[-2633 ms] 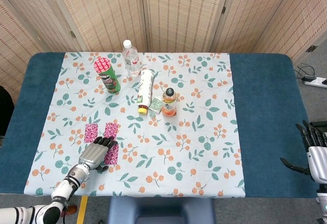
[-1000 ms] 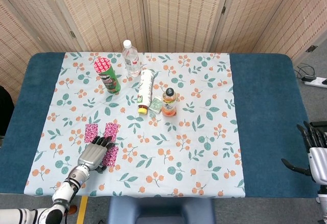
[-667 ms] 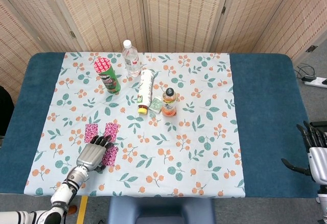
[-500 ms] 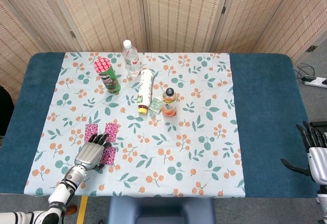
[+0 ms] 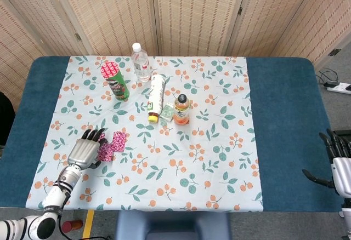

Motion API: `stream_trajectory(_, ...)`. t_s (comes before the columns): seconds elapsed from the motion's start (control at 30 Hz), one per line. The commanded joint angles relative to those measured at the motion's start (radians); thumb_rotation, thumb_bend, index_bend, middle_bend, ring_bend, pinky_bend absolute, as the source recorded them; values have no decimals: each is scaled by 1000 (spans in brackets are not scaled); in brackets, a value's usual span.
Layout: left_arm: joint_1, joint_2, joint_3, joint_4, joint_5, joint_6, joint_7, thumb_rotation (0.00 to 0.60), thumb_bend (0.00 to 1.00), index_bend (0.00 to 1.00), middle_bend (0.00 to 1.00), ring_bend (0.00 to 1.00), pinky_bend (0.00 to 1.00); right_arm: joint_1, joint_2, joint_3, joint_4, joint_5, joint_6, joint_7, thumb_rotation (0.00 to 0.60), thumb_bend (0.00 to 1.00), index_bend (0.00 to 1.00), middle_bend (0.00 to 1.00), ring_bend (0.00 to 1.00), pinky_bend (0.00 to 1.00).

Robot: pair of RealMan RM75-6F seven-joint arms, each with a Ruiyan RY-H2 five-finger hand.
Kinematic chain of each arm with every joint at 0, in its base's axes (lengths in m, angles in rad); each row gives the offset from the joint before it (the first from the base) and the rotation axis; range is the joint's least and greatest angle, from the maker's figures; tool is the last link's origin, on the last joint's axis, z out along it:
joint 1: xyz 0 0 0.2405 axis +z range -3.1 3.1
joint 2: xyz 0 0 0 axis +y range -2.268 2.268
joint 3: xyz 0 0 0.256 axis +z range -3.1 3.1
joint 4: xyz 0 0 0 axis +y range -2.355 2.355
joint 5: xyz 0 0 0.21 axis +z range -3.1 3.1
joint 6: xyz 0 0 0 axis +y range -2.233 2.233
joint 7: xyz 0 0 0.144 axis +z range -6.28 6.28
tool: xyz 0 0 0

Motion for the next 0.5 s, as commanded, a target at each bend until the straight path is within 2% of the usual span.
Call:
stream_trajectory(0.03,-17,-2,-15,66,-17,-48,-26,600,334,270,0,0,0,-2,4,1,-7,-1,5,-7,495,195,0,0,0,0)
stream_trajectory(0.33,-29,-44,-35,233,-17,-131,-114,600,333,260,0,0,0,-5,11,3,-28,2,10,-26,491,195,0,0,0,0)
stream_trajectory(0.5,-34,-50,-43,271,-23,-173,-153,600,333,252,0,0,0,-6,14,3,-36,5,11,-34,491,194,0,0,0,0)
